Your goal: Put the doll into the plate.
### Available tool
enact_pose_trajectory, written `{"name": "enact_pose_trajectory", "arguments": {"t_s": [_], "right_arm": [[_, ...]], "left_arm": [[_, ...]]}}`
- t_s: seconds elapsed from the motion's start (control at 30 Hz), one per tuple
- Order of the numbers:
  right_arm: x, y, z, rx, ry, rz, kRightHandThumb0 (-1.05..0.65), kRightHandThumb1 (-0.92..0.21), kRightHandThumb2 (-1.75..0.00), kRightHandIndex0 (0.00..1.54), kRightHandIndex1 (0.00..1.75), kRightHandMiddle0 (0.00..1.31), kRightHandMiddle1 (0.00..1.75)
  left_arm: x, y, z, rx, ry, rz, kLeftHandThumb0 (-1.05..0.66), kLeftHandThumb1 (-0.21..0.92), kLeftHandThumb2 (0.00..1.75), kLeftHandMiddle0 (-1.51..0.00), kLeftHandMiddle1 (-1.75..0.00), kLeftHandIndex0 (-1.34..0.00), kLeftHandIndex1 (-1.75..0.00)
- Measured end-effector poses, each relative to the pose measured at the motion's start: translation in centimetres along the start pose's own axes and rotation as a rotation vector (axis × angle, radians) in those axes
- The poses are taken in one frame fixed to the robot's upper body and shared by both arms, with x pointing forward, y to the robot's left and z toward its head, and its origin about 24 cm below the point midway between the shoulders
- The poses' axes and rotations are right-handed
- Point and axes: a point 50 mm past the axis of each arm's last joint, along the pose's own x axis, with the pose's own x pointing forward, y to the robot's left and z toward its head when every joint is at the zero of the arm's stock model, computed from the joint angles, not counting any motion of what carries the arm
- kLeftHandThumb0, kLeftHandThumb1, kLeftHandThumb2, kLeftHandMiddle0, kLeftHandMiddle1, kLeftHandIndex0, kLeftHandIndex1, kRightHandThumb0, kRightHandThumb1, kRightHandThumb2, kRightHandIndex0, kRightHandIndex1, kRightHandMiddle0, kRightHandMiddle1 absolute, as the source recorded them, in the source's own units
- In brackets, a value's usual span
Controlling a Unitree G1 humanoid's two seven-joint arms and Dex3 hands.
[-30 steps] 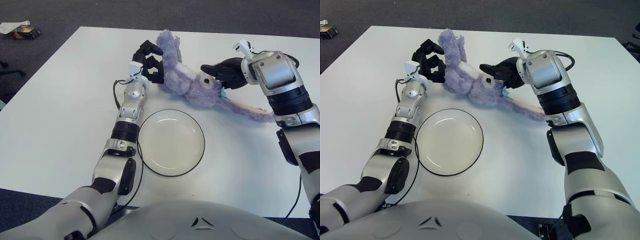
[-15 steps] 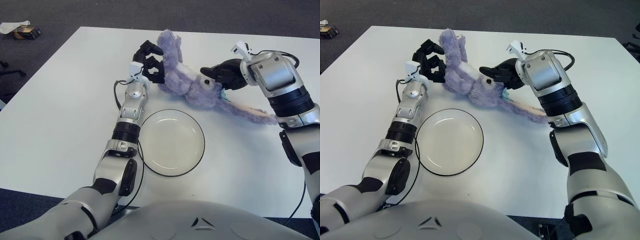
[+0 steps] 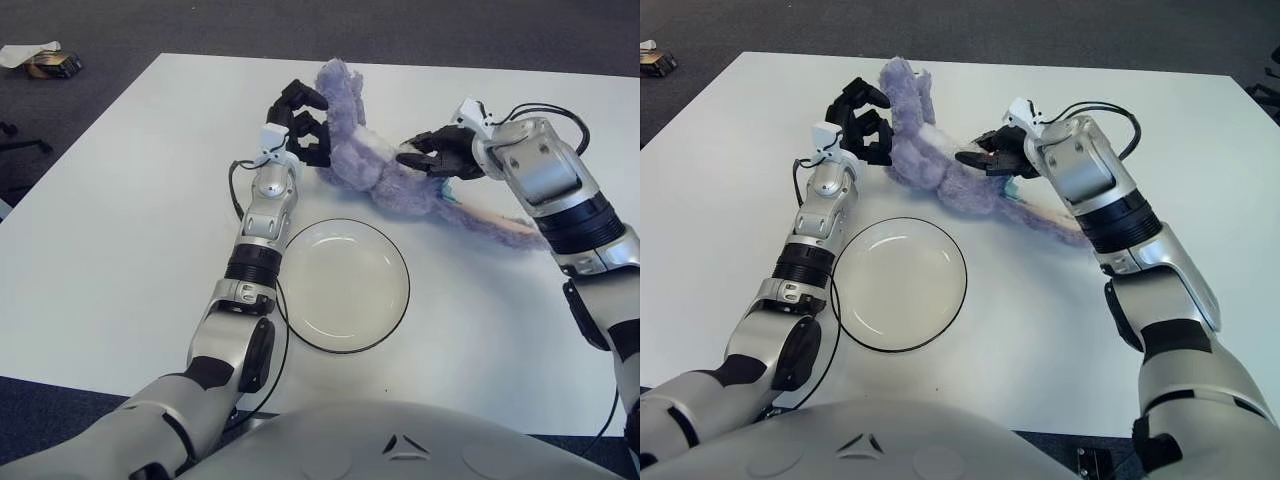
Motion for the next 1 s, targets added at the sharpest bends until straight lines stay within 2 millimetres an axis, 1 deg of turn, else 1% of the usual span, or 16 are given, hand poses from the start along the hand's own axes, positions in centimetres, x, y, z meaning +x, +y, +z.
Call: {"name": "enact_pose_trajectory", "arguments": {"t_s": [0.13,0.2,0.33,0.47,0.73,1.0], "right_arm": [[0.1,0.2,0.0,-0.041,0.001,-0.024,-0.99,-0.92,-0.45,0.0,0.0,0.0,0.17],[0.3,0.3,-0.1,-0.074,0.004,-0.05,-1.0,-0.92,-0.44,0.0,0.0,0.0,0.13],[1.3,0.6,-0.7,-0.16,0.021,-0.109,-1.03,-0.92,-0.44,0.0,0.0,0.0,0.1],[2.0,1.0,-1.2,-0.205,0.023,-0.122,-1.04,-0.92,-0.44,0.0,0.0,0.0,0.08],[2.4,1.1,-1.2,-0.259,-0.007,-0.132,-1.05,-0.92,-0.46,0.0,0.0,0.0,0.01],[2.8,1.2,-1.2,-0.282,-0.005,-0.14,-1.05,-0.92,-0.53,0.0,0.0,0.03,0.02]], "left_arm": [[0.0,0.0,0.0,0.009,-0.001,0.006,0.0,-0.01,1.65,-0.89,-1.63,-0.63,-1.75],[0.0,-0.1,0.0,0.016,-0.002,0.009,0.0,-0.01,1.65,-0.9,-1.63,-0.63,-1.75],[0.0,-0.1,0.0,0.021,-0.002,0.01,0.0,-0.02,1.66,-0.9,-1.63,-0.64,-1.75],[0.0,-0.2,-0.1,0.019,-0.001,0.01,0.0,-0.03,1.67,-0.9,-1.64,-0.64,-1.75],[0.0,-0.3,-0.2,0.013,-0.007,0.007,0.0,-0.03,1.69,-0.9,-1.65,-0.65,-1.75],[0.0,-0.4,-0.1,0.011,-0.01,0.006,0.0,-0.04,1.69,-0.91,-1.64,-0.65,-1.75]]}}
